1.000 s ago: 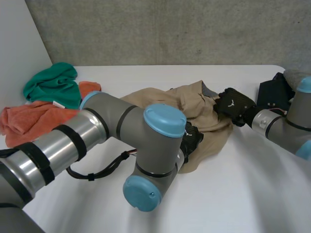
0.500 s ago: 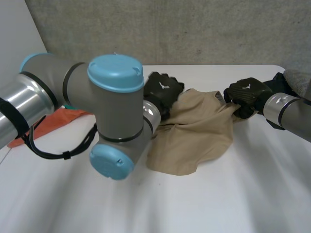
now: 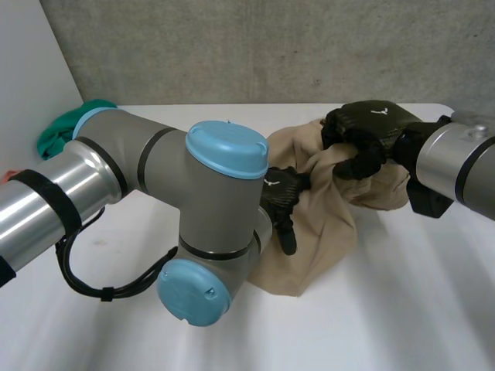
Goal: Fold the laundry.
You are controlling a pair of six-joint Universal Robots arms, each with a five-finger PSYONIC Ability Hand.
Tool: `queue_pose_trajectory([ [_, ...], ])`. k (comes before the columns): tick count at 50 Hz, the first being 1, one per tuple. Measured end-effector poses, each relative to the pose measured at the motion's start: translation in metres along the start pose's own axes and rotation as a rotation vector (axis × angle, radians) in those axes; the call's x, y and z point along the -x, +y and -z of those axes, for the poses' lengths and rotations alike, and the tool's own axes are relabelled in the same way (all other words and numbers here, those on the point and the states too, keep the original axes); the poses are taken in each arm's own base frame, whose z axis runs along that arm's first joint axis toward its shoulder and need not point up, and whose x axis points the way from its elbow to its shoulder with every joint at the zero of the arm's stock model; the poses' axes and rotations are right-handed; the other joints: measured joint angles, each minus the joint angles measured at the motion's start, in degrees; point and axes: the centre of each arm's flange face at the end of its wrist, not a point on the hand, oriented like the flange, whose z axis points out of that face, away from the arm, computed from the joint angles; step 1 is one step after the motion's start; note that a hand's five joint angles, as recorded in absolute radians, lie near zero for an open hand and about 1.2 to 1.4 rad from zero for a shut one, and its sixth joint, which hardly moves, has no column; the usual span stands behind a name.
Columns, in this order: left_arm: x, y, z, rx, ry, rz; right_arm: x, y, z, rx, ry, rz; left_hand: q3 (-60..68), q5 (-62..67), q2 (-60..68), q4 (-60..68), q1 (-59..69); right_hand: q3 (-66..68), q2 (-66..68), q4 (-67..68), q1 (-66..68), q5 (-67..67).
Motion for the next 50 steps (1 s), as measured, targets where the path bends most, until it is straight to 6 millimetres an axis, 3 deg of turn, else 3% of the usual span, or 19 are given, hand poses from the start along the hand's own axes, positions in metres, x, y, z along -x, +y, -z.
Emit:
queue_pose_trajectory([
  [7,0.008,0.007,-0.005,0.011,-0.062,0.051,0.017,-0.003,0.015,-0.016,-0.025,-0.045,0.0,0.0,-0.1,0.0,-0.54,-0.01,0.0,-0.01,0.0,0.0],
  [19,0.007,0.025,-0.015,0.056,-0.019,0.115,0.025,0.007,0.018,-0.003,-0.031,-0.116,3.2,3.99,5.99,3.26,4.79,0.0,0.0,0.0,0.0,0.0],
  [21,0.004,0.028,-0.015,0.066,0.002,0.133,0.025,0.007,0.018,-0.006,-0.033,-0.12,6.99,7.77,9.78,7.07,9.02,0.0,0.0,-0.01,0.0,0.0],
  [22,0.001,0.03,-0.015,0.075,0.022,0.152,0.026,0.007,0.017,-0.008,-0.033,-0.123,21.61,21.46,23.03,20.9,23.47,0.0,0.0,0.0,0.0,0.0],
  [24,-0.001,0.031,-0.015,0.08,0.038,0.168,0.026,0.007,0.017,-0.012,-0.033,-0.125,26.78,27.36,27.92,26.87,29.18,0.0,0.0,0.0,0.0,0.0],
  [26,-0.002,0.03,-0.015,0.082,0.051,0.192,0.025,0.007,0.016,-0.018,-0.028,-0.128,46.45,47.27,47.54,46.93,49.14,0.0,0.0,0.0,0.0,0.0],
  [27,-0.002,0.03,-0.014,0.081,0.05,0.198,0.024,0.007,0.016,-0.019,-0.026,-0.128,46.45,47.27,47.54,46.93,49.14,0.0,0.0,0.0,0.0,0.0],
  [30,0.01,0.018,-0.014,0.048,0.005,0.224,0.018,0.006,0.015,-0.027,-0.001,-0.13,51.39,50.96,52.26,51.99,51.35,0.22,0.0,0.0,0.0,0.67],
  [34,0.041,-0.013,-0.008,-0.034,-0.099,0.238,0.005,0.007,0.012,-0.034,0.042,-0.128,51.56,50.96,53.9,52.1,51.35,0.23,0.0,0.0,0.0,1.03],
  [35,0.055,-0.029,-0.003,-0.075,-0.137,0.227,-0.002,0.01,0.009,-0.034,0.065,-0.123,51.56,51.01,54.36,52.11,51.35,0.23,0.0,0.0,0.0,1.06],
  [38,0.069,-0.046,0.004,-0.116,-0.168,0.203,-0.008,0.014,0.006,-0.028,0.083,-0.115,51.56,50.96,54.36,52.11,51.35,0.23,0.0,0.0,0.0,1.06],
  [39,0.082,-0.063,0.012,-0.156,-0.191,0.159,-0.014,0.02,0.001,-0.014,0.099,-0.103,51.56,50.96,54.36,52.11,51.35,0.23,0.0,0.0,0.0,1.06],
  [42,0.096,-0.083,0.019,-0.195,-0.201,0.049,-0.018,0.04,-0.009,0.042,0.105,-0.075,51.56,50.96,54.36,52.12,51.35,0.23,0.0,0.0,0.0,1.07],
  [44,0.1,-0.086,0.02,-0.198,-0.201,0.004,-0.017,0.05,-0.013,0.072,0.1,-0.065,51.56,50.96,54.36,52.12,51.35,0.23,0.0,0.0,0.0,1.07],
  [46,0.106,-0.085,0.015,-0.185,-0.201,-0.086,-0.011,0.072,-0.022,0.137,0.08,-0.044,51.56,50.96,54.37,52.12,51.35,0.23,0.0,0.0,0.0,1.07],
  [50,0.113,-0.064,-0.008,-0.119,-0.213,-0.201,0.002,0.102,-0.037,0.209,0.058,-0.014,51.57,50.96,54.37,52.12,51.35,0.22,0.0,-0.03,0.0,1.06],
])
